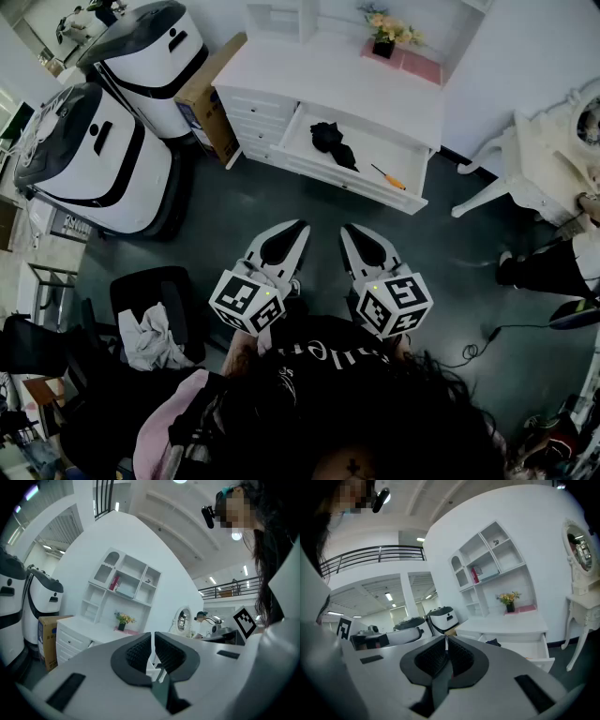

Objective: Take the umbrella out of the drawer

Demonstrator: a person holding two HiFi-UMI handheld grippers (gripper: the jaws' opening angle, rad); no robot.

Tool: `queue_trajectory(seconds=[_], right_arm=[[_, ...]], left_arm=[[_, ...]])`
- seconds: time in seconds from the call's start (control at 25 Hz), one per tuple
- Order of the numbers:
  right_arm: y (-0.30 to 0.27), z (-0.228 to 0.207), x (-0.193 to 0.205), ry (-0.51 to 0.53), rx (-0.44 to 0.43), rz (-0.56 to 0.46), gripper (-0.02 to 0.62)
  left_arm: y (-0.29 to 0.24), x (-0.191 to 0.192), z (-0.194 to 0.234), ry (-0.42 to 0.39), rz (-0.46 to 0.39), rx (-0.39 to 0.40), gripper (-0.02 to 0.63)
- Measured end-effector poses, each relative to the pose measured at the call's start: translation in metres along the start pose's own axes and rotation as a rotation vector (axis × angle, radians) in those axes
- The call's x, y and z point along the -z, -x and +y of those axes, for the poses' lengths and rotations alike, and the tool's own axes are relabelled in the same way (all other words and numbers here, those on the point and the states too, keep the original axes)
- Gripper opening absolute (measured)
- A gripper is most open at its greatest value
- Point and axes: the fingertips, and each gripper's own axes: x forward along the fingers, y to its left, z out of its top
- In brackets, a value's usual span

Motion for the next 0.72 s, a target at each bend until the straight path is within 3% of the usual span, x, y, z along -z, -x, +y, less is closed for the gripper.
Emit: queue_trajectory(seconds=[0.36, 0.72], right_arm=[[-0.070, 0.009, -0.009, -0.018, 0.031, 0.004, 0.055], [-0.123, -0.003, -0.014, -0.077, 0.125, -0.018, 0.055]], left_arm=[[-0.014, -0.015, 0.065, 0.015, 0.021, 0.045, 0.034], [-0.040, -0.017, 0.123, 0.034, 0.068, 0.131, 0.034]])
